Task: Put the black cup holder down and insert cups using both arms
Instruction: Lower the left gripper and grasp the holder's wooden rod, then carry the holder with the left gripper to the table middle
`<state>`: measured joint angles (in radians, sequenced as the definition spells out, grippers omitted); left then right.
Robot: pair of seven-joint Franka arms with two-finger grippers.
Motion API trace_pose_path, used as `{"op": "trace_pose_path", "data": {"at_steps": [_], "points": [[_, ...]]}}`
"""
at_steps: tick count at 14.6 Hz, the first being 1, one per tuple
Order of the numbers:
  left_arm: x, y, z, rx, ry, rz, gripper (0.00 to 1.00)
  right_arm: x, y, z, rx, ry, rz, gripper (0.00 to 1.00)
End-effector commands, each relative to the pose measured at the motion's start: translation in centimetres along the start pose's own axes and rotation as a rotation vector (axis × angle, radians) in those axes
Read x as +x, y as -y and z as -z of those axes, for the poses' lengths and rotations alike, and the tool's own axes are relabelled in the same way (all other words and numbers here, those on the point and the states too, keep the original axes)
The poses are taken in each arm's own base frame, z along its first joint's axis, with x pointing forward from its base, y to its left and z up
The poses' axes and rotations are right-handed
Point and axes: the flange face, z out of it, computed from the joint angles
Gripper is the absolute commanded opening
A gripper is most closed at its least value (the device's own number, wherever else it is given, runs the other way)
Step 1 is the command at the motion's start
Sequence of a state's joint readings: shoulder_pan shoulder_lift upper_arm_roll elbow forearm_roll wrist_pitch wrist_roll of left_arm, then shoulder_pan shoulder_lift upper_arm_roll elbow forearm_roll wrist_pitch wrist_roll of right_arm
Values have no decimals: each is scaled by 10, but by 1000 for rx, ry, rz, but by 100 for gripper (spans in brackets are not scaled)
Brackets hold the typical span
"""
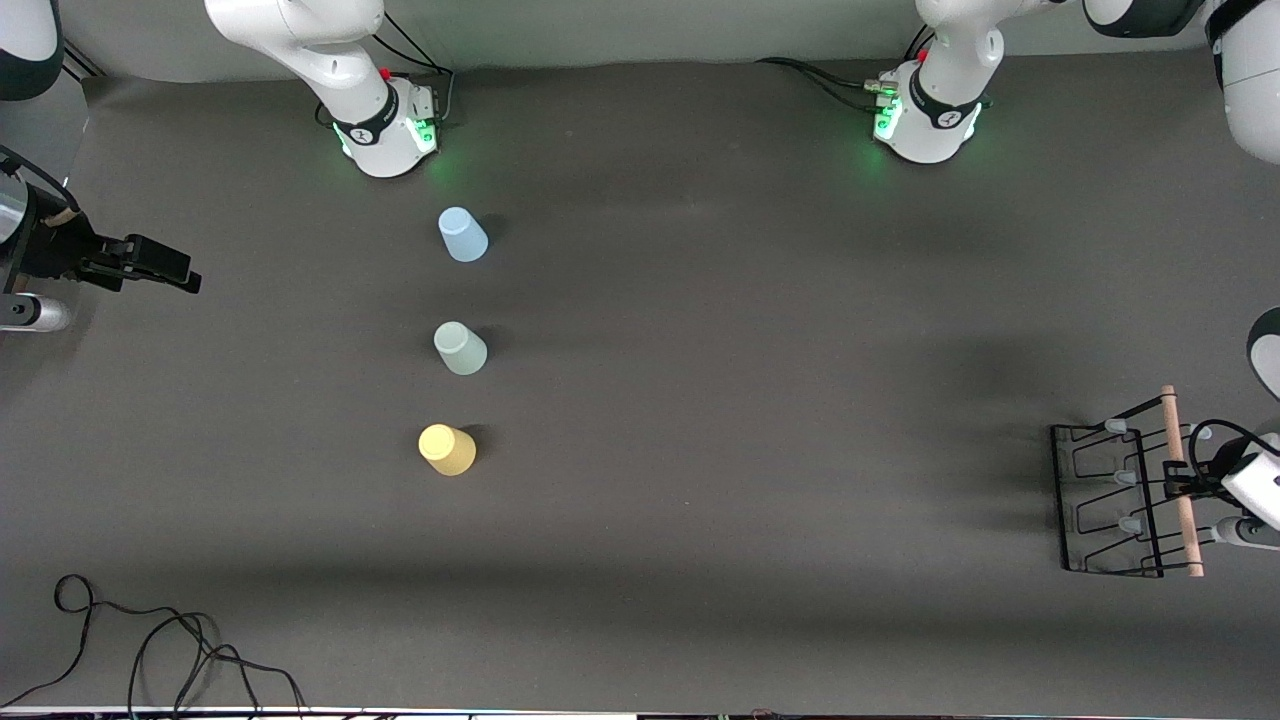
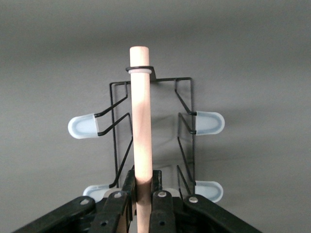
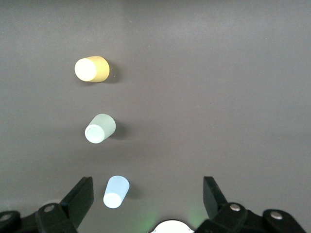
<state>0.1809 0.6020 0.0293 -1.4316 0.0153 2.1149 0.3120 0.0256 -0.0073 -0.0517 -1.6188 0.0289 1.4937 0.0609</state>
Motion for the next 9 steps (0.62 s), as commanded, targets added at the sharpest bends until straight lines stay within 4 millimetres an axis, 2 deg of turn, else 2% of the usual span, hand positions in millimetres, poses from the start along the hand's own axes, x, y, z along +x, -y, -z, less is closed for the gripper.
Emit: {"op": "trace_pose_path", "data": {"at_steps": [1, 4, 7, 8, 9], "points": [[9, -57, 42, -11, 9, 55, 0, -2, 1, 3, 13, -6, -8, 100], [5, -133, 81, -21, 15, 107, 0, -2, 0, 3, 13, -5, -10, 100], [-14, -205, 126, -30, 24, 102, 0, -2, -1, 4, 14, -5, -11, 100], [-23, -234, 140, -32, 43, 87, 0, -2, -1, 3, 14, -4, -11, 100], [-37, -275, 152, -32, 72, 77, 0, -2, -2, 3, 15, -4, -11, 100]]}}
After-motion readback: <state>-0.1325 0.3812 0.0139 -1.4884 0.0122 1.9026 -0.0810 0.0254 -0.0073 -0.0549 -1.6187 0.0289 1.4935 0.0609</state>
